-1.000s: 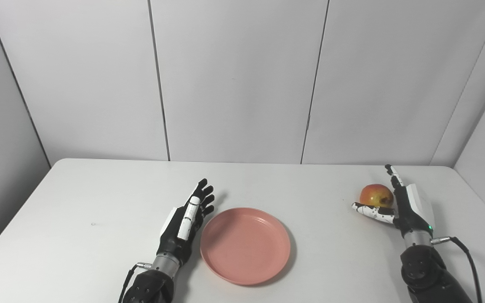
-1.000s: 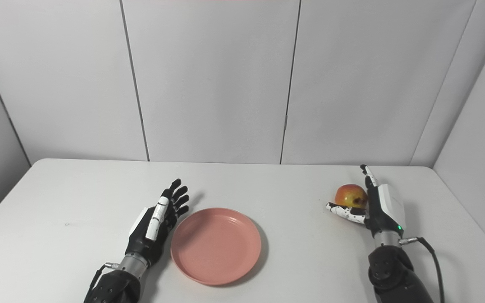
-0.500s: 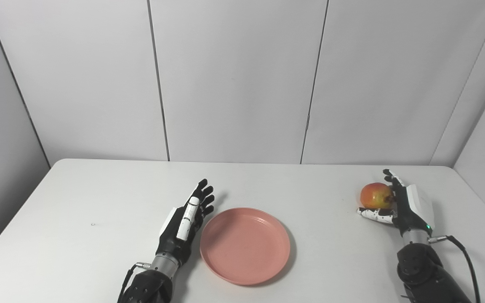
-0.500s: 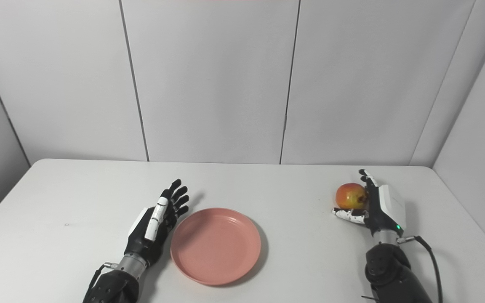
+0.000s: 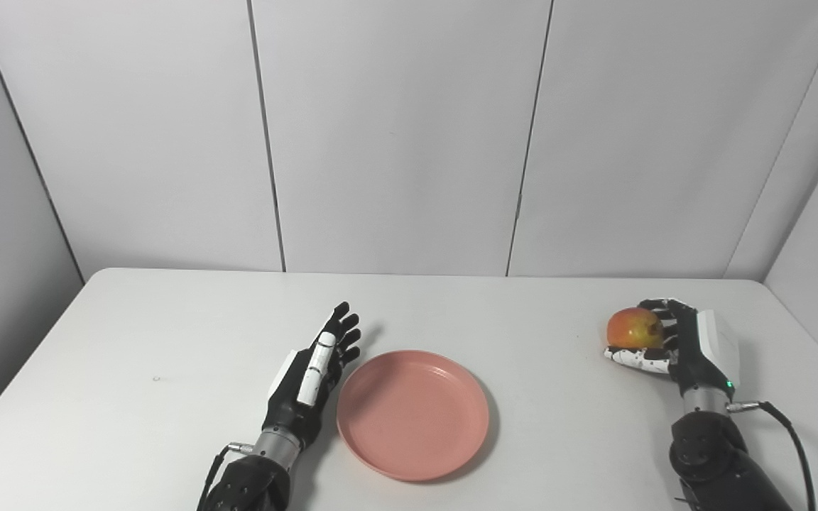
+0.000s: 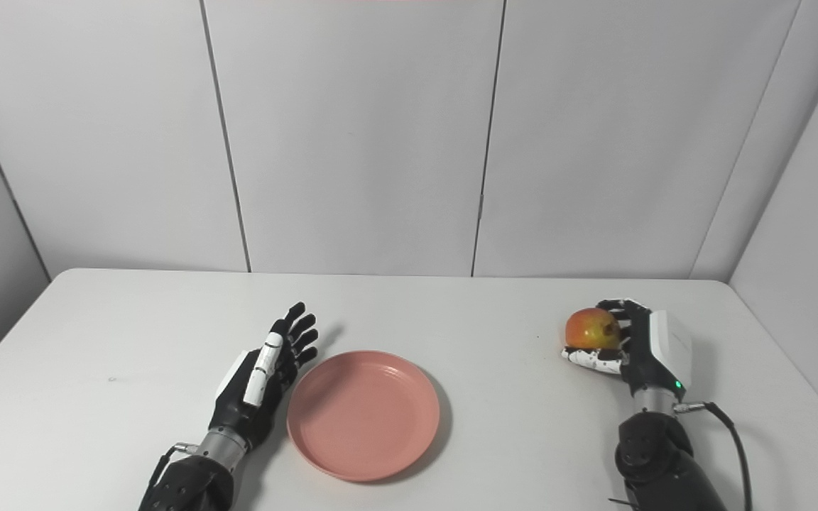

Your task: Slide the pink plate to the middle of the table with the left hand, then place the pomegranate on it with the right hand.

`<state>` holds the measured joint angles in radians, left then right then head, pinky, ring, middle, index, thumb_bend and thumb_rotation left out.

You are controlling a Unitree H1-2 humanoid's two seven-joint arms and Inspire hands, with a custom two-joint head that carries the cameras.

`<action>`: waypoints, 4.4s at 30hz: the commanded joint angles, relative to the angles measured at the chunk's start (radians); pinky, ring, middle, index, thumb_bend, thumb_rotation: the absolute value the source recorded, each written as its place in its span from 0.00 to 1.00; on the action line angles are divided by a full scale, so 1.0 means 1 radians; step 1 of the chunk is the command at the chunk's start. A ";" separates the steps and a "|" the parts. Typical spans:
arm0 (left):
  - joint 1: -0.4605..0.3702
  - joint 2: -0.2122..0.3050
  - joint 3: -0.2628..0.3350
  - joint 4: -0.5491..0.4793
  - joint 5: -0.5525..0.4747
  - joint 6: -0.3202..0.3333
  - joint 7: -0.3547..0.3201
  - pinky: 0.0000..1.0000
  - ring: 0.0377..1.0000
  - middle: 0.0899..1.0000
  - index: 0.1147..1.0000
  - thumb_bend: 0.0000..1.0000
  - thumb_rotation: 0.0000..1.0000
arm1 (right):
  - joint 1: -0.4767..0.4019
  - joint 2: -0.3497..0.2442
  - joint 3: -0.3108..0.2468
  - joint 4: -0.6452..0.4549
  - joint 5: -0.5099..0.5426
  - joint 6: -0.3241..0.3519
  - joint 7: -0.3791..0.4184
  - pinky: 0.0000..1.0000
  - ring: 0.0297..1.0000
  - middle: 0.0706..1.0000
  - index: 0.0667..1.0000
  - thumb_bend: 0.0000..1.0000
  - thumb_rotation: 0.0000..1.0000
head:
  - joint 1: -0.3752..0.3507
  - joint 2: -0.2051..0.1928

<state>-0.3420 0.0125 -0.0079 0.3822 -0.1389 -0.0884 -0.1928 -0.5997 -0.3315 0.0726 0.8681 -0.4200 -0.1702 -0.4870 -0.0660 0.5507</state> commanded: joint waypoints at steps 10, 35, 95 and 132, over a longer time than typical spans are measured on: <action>0.011 0.007 -0.003 0.011 -0.001 -0.002 -0.009 0.95 0.97 0.97 0.98 0.54 1.00 | -0.039 -0.015 0.002 -0.036 -0.016 -0.060 -0.061 0.35 0.37 0.44 0.53 0.51 0.00 | 0.002 0.002; -0.012 -0.008 -0.035 0.061 0.050 -0.049 0.016 0.95 0.97 0.98 0.99 0.51 1.00 | 0.048 0.014 -0.005 -0.385 0.002 -0.070 0.041 0.37 0.37 0.44 0.53 0.51 0.00 | 0.024 -0.008; -0.015 -0.051 -0.049 0.064 0.108 -0.059 0.059 0.93 0.96 0.98 0.97 0.53 1.00 | 0.183 0.243 0.185 -0.700 -0.020 -0.082 0.411 0.38 0.38 0.44 0.52 0.51 0.00 | 0.052 -0.008; -0.015 -0.046 -0.062 0.047 0.146 -0.055 0.083 0.93 0.96 0.97 0.96 0.52 1.00 | 0.171 0.211 0.278 -0.514 -0.243 -0.191 0.334 0.58 0.64 0.62 0.46 0.51 0.11 | 0.054 -0.001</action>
<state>-0.3722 -0.0212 -0.0648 0.4317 0.0032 -0.1324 -0.1212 -0.3875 -0.1108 0.3497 0.3778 -0.6520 -0.3429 -0.1345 -0.0123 0.5492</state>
